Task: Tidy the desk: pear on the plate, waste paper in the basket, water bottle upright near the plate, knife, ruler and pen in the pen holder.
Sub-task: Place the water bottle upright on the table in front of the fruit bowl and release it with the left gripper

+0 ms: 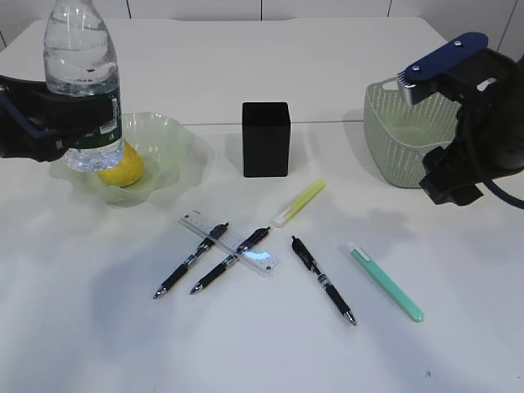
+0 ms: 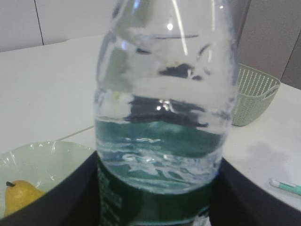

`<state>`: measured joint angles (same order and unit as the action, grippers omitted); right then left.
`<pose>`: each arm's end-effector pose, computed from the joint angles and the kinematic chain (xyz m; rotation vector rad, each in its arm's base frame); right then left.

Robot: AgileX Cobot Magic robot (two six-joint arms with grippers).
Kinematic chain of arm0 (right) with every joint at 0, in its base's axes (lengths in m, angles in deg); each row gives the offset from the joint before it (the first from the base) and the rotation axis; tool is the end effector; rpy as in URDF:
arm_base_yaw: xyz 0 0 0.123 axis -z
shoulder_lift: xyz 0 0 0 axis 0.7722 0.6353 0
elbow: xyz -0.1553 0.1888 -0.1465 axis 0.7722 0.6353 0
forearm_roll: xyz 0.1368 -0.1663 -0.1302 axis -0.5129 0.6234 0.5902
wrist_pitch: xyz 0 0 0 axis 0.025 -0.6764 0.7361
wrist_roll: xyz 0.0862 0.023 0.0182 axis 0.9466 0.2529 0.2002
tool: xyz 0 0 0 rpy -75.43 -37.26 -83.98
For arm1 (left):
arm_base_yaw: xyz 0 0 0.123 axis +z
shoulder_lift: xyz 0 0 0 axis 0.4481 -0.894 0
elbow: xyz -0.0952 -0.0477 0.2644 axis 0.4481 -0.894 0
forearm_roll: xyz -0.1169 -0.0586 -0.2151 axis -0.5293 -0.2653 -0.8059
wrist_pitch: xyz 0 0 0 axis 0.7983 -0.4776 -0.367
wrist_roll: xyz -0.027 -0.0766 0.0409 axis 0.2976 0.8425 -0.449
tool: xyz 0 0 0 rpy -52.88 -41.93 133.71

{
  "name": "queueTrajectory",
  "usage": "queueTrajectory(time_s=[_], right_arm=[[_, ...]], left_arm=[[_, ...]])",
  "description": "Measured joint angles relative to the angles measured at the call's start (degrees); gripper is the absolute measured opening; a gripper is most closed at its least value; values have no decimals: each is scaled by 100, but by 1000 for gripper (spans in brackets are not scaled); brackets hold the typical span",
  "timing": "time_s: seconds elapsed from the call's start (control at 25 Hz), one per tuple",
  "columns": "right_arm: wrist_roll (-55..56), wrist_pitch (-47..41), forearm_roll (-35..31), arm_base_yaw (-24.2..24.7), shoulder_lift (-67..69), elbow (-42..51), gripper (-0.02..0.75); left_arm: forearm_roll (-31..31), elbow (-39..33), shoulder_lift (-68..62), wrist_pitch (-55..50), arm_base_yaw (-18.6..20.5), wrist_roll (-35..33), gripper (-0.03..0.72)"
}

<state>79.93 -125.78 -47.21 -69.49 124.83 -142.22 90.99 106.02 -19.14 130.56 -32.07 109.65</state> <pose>0.2916 0.0773 0.2672 -0.6519 2.6020 -0.2859 0.2637 -0.0734 0.2505 0.4951 1.6961 -0.5509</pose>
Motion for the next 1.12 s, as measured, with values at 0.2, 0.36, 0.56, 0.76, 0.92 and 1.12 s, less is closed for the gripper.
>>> queueTrajectory(time_s=[0.2,0.36,0.56,0.76,0.92,1.12], right_arm=[[291,-14,350,0,0,0,537],[323,-27,371,0,0,0,537],[335,-40,371,0,0,0,537],[335,-54,477,0,0,0,537],[335,-54,587,0,0,0,537],[335,57,636,0,0,0,537]], left_arm=[[-197,0,-465,296,4,-304,432],[-536,0,-1159,1078,4,-605,432],[-789,0,-1669,1570,4,-1082,432],[-845,0,-1807,1911,4,-1314,431],[-849,0,-1807,2041,4,-1312,431],[-1202,0,-1982,2070,4,-1410,431]])
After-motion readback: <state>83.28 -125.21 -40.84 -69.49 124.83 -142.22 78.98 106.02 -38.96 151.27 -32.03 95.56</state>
